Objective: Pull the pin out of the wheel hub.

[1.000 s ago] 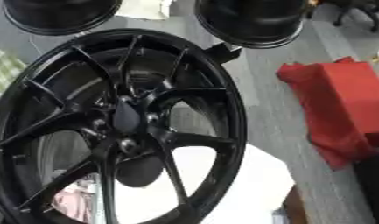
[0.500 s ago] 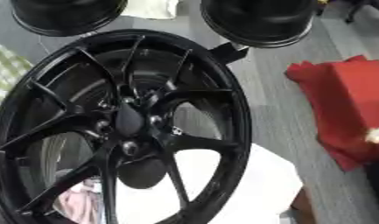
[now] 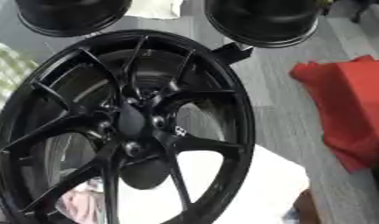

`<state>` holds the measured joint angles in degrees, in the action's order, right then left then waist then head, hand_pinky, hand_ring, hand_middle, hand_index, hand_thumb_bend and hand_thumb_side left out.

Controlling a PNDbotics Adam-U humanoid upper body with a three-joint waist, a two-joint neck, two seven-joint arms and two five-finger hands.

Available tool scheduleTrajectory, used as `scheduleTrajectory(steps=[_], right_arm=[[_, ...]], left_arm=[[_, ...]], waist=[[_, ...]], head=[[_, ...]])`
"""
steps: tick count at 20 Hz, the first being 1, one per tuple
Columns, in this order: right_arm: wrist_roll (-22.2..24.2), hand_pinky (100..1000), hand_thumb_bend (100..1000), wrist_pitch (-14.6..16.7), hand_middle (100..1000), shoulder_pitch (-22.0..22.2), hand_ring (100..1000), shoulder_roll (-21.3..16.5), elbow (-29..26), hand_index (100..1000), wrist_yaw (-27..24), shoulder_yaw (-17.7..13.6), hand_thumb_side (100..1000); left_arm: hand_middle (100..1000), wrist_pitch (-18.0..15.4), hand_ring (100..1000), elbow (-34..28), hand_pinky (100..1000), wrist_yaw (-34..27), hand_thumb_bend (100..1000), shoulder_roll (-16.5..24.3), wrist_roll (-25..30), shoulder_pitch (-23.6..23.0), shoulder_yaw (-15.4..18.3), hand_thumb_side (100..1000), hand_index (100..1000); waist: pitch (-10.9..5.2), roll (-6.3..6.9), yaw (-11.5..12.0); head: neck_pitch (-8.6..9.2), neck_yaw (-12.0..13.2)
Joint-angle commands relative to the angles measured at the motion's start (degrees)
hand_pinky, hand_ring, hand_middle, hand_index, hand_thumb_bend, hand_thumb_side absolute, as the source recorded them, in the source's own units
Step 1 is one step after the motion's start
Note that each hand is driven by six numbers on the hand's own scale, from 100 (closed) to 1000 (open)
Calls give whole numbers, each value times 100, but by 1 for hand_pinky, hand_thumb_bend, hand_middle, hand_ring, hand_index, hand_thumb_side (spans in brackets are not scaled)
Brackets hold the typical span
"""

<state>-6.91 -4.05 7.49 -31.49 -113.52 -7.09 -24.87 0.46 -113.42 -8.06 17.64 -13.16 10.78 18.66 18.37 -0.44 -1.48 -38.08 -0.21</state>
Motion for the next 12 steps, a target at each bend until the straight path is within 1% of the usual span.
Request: scheduleTrajectory(steps=[1,2,3,5,6,8,9,10,11,12], right_arm=[[-161,977,412,492,588,-80,785,-166,-107,737,-433,77,134],[-156,970,357,730,575,-151,772,-185,-107,725,-548,160,158],[-128,967,333,979,570,-215,767,-190,-107,719,-661,248,143],[-89,965,312,1394,561,-341,758,-165,-107,709,-869,404,143],[-77,966,306,1527,555,-413,753,-138,-107,704,-963,482,145],[-35,967,319,1668,552,-561,748,-67,-107,701,-1095,636,139],[-3,968,330,1697,549,-619,747,-27,-107,699,-1127,700,133],[31,969,371,1712,546,-676,744,20,-107,697,-1150,764,100],[56,969,364,1721,545,-720,743,59,-107,696,-1164,812,108],[79,969,381,1727,542,-757,740,94,-107,693,-1166,853,100]], left_arm=[[545,-42,627,-117,676,-34,100,85,65,89,-37,742,680],[546,-56,627,-117,676,-38,100,90,91,119,-63,740,680],[545,-73,627,-117,676,-37,100,92,112,149,-83,737,679],[546,-105,627,-117,676,-12,100,95,135,209,-119,734,680],[546,-117,627,-117,677,-2,100,92,148,239,-143,733,680],[547,-137,627,-117,677,-1,100,87,190,306,-197,731,680],[547,-147,627,-117,677,-7,100,87,211,335,-220,730,680],[547,-158,627,-117,678,-16,100,88,235,367,-243,729,680],[548,-169,628,-117,678,-25,100,88,256,393,-262,728,680],[548,-178,627,-117,678,-35,100,88,276,420,-281,727,681]], waist=[[-72,15,1],[-74,20,9],[-74,24,15],[-78,28,23],[-81,28,27],[-84,31,37],[-85,33,42],[-85,35,47],[-84,37,51],[-83,38,54]], head=[[74,-27],[70,-41],[67,-56],[56,-79],[51,-93],[53,-113],[56,-118],[60,-121],[64,-120],[64,-116]])
